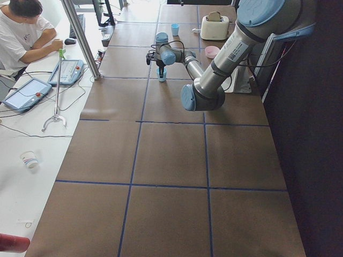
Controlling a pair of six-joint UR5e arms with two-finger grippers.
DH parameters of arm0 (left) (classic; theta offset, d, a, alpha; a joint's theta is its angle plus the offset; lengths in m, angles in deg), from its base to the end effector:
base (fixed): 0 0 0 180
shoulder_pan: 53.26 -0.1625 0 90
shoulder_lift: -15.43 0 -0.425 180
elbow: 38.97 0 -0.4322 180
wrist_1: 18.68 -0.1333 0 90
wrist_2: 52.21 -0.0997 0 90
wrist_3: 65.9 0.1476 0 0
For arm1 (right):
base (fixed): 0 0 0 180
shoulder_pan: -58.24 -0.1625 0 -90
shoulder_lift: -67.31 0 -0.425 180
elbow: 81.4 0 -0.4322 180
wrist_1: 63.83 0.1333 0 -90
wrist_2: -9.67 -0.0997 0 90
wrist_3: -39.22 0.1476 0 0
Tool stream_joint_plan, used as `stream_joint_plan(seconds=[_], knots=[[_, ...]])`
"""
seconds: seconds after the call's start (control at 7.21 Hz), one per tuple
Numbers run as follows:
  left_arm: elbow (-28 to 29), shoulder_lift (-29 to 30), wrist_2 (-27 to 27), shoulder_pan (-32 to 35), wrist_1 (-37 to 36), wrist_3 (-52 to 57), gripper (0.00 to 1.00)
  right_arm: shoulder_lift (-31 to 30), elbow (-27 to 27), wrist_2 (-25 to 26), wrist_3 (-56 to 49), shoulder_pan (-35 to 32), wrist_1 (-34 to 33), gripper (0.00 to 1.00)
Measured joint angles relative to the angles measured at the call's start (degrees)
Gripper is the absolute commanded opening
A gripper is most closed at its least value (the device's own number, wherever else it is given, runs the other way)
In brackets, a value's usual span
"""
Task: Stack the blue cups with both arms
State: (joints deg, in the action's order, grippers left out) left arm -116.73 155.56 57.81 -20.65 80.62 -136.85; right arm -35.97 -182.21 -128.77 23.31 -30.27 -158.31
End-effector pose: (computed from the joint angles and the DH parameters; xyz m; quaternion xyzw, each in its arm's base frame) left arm 0.6603 -0.5207 0.1906 0.0284 0.4242 -0.0375 0.9044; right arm 0.0119 -0.4217 0.7040 -0.0034 -0.4132 -0.1131 0.9036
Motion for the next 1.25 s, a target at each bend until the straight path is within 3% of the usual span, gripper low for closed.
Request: stream_joint_plan(seconds=[0.42, 0.69, 0.97, 1.25], knots=[[-2.97, -0.52, 2.86, 1.79, -1.84, 1.12, 1.0, 0.02, 0.01, -0.22, 0.0, 0.0, 0.02, 1.0], [-13.36, -6.2, 8.18, 6.69, -10.16, 9.47, 1.0, 0.42, 0.01, -0.24, 0.0, 0.07, 0.06, 1.0], [-27.83, -19.55, 9.66, 12.43, -16.51, 24.84, 1.0, 0.8, -0.04, -0.27, 0.02, 0.3, 1.16, 1.0], [-34.92, -36.19, 16.31, 25.25, -17.34, 47.45, 1.0, 1.09, -0.09, -0.32, 0.12, 1.21, 4.18, 1.0]])
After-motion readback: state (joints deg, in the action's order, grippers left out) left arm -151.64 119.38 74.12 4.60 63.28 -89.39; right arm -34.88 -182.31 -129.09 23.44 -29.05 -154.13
